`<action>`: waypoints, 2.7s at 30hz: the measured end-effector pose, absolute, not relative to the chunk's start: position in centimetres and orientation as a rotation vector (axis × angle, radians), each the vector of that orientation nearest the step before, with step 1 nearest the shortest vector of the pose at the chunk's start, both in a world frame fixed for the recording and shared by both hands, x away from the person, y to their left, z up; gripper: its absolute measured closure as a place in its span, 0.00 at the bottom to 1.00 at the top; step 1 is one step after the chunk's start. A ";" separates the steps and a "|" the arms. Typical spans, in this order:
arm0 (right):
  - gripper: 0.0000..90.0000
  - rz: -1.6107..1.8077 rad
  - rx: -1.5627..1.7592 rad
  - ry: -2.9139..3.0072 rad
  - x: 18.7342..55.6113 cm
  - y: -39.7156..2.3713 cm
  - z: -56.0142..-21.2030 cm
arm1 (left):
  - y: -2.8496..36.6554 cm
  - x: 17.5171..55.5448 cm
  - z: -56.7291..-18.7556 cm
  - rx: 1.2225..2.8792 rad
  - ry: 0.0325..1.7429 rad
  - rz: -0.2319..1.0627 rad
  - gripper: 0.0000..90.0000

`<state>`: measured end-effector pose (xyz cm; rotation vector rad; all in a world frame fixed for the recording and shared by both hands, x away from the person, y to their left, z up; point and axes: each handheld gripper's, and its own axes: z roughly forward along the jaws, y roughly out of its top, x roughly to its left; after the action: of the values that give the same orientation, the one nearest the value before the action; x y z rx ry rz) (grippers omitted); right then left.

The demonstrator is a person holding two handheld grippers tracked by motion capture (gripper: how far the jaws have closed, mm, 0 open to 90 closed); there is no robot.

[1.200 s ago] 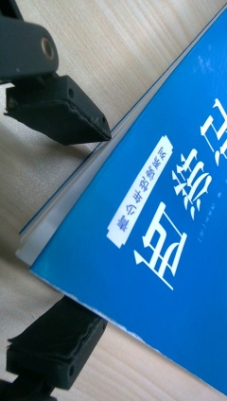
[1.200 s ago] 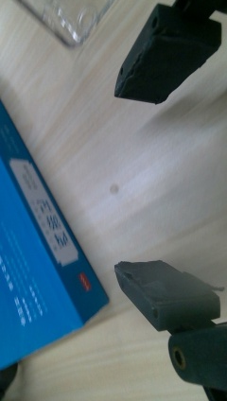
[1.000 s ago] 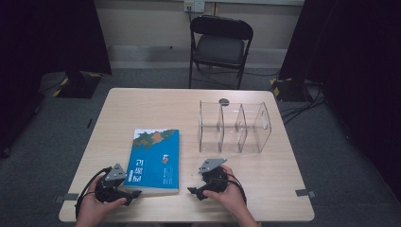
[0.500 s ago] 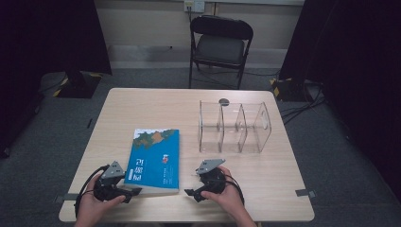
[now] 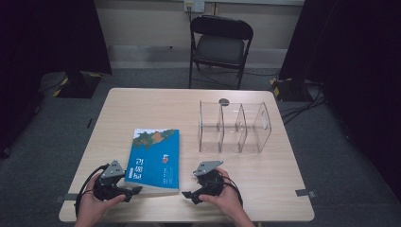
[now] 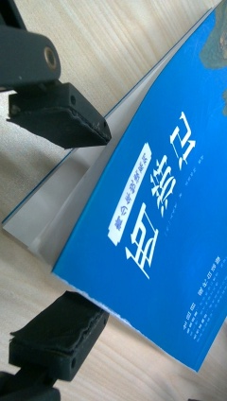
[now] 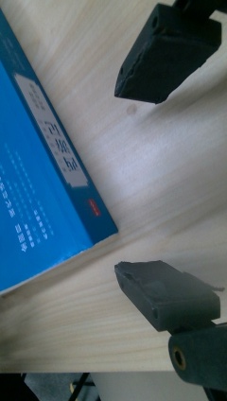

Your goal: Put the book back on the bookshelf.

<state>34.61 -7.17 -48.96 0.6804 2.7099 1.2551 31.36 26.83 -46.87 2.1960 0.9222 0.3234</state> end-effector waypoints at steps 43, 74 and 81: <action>0.14 1.351 0.595 2.648 34.3 -3.9 -46.8 | 26.1 32.1 -44.9 2.204 0.921 0.288 0.23; 0.12 1.315 0.451 2.642 34.0 0.7 -48.1 | 25.8 32.5 -44.3 2.226 0.919 0.277 0.24; 0.11 1.320 0.461 2.597 33.9 1.5 -48.6 | 25.6 32.5 -44.1 2.218 0.920 0.287 0.24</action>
<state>33.92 1.53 -48.56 0.4610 2.5975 1.3199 32.52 25.63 -44.12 2.2181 0.9200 0.2870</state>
